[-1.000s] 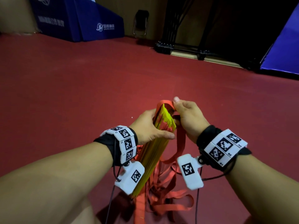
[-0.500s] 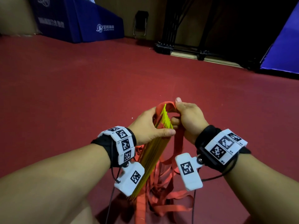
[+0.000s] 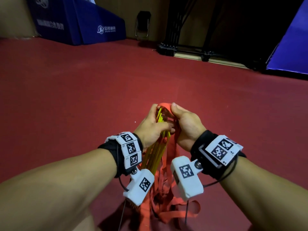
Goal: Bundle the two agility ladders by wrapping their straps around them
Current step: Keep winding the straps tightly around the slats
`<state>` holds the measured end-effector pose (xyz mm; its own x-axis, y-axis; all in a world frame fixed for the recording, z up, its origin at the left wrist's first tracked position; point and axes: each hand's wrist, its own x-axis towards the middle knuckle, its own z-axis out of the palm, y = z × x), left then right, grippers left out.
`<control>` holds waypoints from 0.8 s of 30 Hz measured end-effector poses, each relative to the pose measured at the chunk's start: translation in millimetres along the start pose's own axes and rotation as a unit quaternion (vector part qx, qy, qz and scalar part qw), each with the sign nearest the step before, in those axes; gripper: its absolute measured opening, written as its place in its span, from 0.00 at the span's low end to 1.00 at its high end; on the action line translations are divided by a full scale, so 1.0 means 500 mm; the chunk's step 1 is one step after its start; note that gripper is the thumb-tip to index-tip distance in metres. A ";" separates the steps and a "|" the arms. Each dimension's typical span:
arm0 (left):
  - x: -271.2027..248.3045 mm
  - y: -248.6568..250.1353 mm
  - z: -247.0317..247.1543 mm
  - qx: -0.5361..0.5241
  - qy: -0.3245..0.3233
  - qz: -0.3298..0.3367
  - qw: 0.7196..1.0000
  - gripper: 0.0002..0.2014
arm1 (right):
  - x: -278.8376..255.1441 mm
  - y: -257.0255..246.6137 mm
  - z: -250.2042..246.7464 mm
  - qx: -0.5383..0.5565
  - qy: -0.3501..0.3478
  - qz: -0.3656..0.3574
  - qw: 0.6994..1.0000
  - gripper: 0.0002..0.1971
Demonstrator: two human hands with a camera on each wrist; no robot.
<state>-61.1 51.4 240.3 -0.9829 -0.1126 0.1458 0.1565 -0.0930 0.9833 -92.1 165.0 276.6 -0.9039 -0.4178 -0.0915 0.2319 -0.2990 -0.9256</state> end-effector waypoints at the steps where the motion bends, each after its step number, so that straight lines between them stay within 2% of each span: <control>1: 0.000 -0.003 -0.003 0.027 -0.005 0.010 1.000 0.27 | 0.001 -0.001 -0.003 -0.005 -0.003 0.000 1.000 0.12; 3: -0.002 -0.007 -0.004 0.033 -0.024 0.008 0.999 0.34 | 0.005 -0.002 -0.009 -0.018 -0.013 -0.002 1.000 0.11; 6: -0.001 -0.010 0.005 -0.090 -0.038 -0.035 0.995 0.41 | 0.005 -0.006 -0.012 -0.034 -0.024 0.026 0.999 0.17; 9: -0.002 0.002 0.017 -0.203 -0.058 -0.078 0.974 0.35 | 0.007 -0.011 -0.018 -0.033 -0.011 0.040 0.999 0.13; 12: 0.001 0.000 0.018 -0.212 -0.030 -0.089 0.973 0.34 | 0.004 -0.012 -0.018 -0.020 -0.005 0.036 0.999 0.16; 15: 0.005 -0.009 0.016 -0.193 0.011 -0.044 0.980 0.13 | 0.004 -0.010 -0.014 -0.023 -0.006 0.020 1.000 0.11; 16: 0.007 -0.012 0.015 -0.182 0.016 -0.034 0.983 0.10 | 0.004 -0.010 -0.014 -0.025 -0.007 0.014 1.000 0.10; 21: 0.006 -0.011 0.016 -0.139 0.002 -0.004 0.990 0.08 | 0.005 -0.013 -0.017 -0.057 -0.004 -0.025 0.998 0.07; 24: 0.007 -0.013 0.018 -0.130 -0.005 0.016 0.991 0.08 | 0.006 -0.012 -0.016 -0.057 -0.007 -0.046 0.997 0.10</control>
<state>-66.6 60.7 235.4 -0.9779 -0.1091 0.1784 0.2054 -0.3413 0.9173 -98.7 172.3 278.9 -0.9144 -0.4048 -0.0006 0.1054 -0.2368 -0.9658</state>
